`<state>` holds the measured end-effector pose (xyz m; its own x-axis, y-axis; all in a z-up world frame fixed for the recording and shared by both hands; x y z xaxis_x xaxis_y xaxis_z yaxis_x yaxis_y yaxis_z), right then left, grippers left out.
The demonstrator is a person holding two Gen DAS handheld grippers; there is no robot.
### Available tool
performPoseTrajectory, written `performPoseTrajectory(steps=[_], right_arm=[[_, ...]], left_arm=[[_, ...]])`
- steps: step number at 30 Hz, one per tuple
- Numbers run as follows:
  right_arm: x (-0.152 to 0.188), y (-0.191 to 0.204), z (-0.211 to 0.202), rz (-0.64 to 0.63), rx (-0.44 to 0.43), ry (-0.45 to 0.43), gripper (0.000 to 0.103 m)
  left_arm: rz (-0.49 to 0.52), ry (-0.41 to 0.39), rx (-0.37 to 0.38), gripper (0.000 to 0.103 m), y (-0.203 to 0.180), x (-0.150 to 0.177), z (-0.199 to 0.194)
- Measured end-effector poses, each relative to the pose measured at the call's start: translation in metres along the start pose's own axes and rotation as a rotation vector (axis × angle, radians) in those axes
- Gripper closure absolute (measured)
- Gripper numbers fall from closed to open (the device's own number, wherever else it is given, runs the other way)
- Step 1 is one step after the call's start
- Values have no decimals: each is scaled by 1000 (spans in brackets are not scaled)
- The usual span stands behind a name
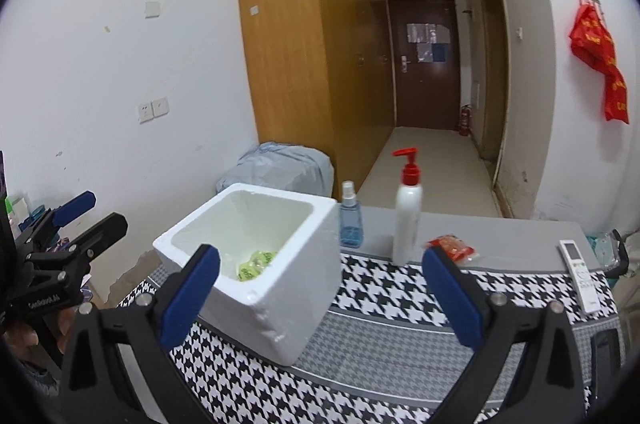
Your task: Organize soft objects
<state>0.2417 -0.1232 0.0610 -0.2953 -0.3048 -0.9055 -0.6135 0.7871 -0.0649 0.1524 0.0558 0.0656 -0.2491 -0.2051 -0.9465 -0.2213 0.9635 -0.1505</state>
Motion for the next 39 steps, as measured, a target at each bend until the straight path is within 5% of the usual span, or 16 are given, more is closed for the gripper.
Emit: performPoseTrajectory(steps=[14,39], right_arm=[[17,-1,-32,-26,43,-6,1],[49,32,-107,-81,131,-159,1]], left_arm=[[40,-28,14,1,-25,4,-21],[41,-128,12,1,-31,30,-97]])
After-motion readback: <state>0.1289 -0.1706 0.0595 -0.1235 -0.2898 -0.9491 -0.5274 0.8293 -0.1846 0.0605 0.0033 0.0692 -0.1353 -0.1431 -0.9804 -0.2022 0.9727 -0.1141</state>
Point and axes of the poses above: each gripper's, at about its wrist camera, not at the fingertips, and z roughly the way its jaws point, y to its left, x to its underside, the point moved 3 cm from there along z, roughly the way its jaws point, and after that the axes turned 10 degrees about -z, right-handed, at the moved point
